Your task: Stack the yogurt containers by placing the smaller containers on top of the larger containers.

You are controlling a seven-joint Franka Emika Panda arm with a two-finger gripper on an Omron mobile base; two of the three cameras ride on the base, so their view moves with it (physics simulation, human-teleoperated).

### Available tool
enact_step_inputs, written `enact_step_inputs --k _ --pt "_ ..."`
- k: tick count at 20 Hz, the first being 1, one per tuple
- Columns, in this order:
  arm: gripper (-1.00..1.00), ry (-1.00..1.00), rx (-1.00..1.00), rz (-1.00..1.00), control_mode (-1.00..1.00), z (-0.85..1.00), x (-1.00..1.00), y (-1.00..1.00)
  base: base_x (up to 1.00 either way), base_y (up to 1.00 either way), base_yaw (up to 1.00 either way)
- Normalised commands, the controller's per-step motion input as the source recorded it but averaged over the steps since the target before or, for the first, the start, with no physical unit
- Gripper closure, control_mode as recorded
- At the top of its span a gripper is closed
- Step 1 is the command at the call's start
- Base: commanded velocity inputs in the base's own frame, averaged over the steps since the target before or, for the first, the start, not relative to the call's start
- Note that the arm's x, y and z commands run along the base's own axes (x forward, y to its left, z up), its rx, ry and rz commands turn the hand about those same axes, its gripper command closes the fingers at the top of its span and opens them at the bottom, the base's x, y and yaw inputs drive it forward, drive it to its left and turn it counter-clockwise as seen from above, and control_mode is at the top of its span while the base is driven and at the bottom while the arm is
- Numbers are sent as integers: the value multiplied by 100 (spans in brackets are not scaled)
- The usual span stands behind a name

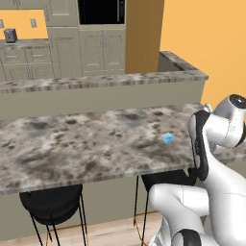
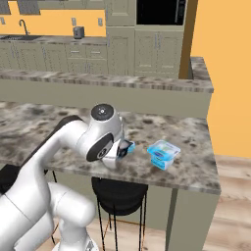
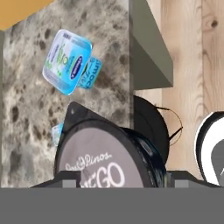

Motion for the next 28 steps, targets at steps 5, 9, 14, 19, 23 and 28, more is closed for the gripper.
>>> enact_step_inputs --k 5,9,14,19,23,28 --pt "100 -5 1 0 -100 27 -12 -47 0 0 0" --pt "100 -6 4 0 -100 33 -4 -58 0 0 0" --pt "100 -7 5 0 -100 29 0 -50 0 0 0" --pt "100 -6 4 0 -100 5 0 -35 0 0 0" --pt "100 -1 0 0 -100 -6 3 -4 0 0 0" --pt "100 -3 0 0 -100 -17 18 0 0 0 0"
